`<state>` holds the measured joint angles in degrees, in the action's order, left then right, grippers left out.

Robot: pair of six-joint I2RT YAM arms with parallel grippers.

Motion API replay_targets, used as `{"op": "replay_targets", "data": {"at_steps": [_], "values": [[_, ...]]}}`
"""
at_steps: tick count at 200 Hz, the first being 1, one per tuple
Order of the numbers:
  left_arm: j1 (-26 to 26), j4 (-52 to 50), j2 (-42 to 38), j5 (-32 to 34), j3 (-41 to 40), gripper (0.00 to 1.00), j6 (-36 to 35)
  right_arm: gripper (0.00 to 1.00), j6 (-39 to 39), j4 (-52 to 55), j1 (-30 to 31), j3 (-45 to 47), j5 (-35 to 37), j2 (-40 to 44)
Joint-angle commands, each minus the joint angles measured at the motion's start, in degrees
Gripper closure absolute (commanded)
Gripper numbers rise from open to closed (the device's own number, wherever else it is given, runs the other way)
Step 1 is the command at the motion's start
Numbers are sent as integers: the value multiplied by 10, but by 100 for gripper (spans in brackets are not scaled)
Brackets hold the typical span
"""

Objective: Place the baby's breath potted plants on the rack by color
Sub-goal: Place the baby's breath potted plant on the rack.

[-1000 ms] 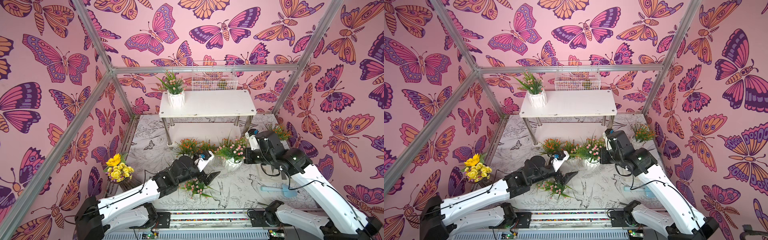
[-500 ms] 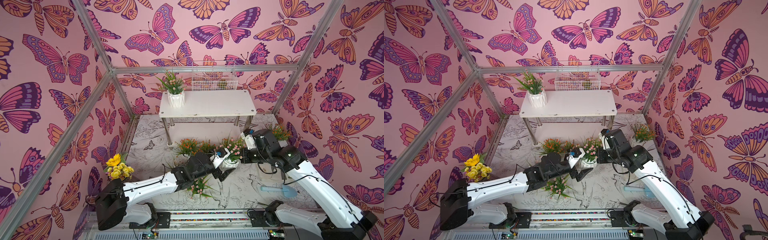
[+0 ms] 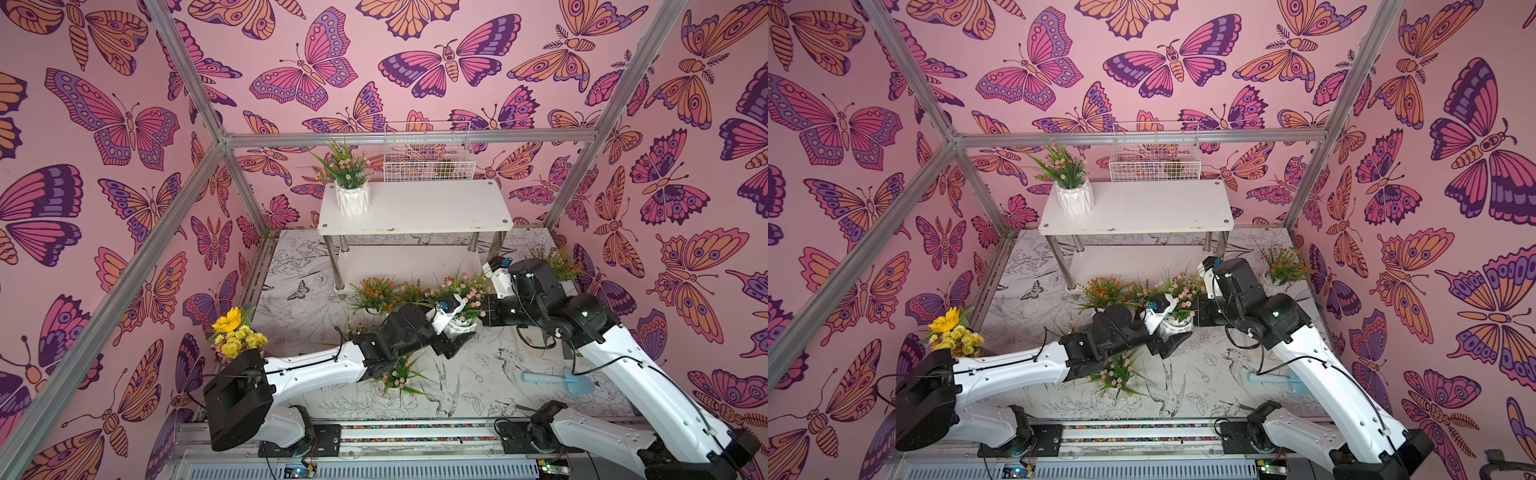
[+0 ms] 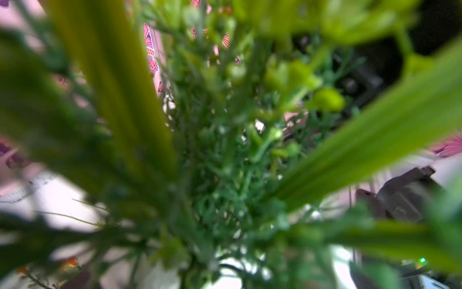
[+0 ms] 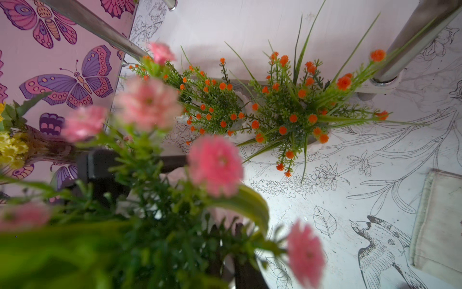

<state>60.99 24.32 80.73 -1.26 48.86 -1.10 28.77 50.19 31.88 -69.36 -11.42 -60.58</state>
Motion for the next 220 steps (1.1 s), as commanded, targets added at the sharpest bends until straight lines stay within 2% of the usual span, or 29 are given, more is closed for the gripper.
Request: {"op": "replay_targets", "data": {"at_steps": [1, 13, 37, 112, 179, 220], "values": [[1, 13, 7, 22, 8, 33, 2, 100, 9, -41, -2, 0, -27, 18], [1, 15, 6, 30, 6, 48, 1, 98, 9, -40, -2, 2, -24, 18], [-1, 17, 4, 50, 7, 54, 2, 93, 8, -40, -2, 8, -15, 19], [-16, -29, -28, 68, 34, 57, 3, 70, 4, -22, -18, 18, 20, 55], [-44, -175, -70, 72, 141, 61, -15, 66, 16, 0, -45, 89, 78, 141], [-68, -227, -65, 69, 218, 61, -27, 65, 40, -16, -47, 150, 79, 176]]}}
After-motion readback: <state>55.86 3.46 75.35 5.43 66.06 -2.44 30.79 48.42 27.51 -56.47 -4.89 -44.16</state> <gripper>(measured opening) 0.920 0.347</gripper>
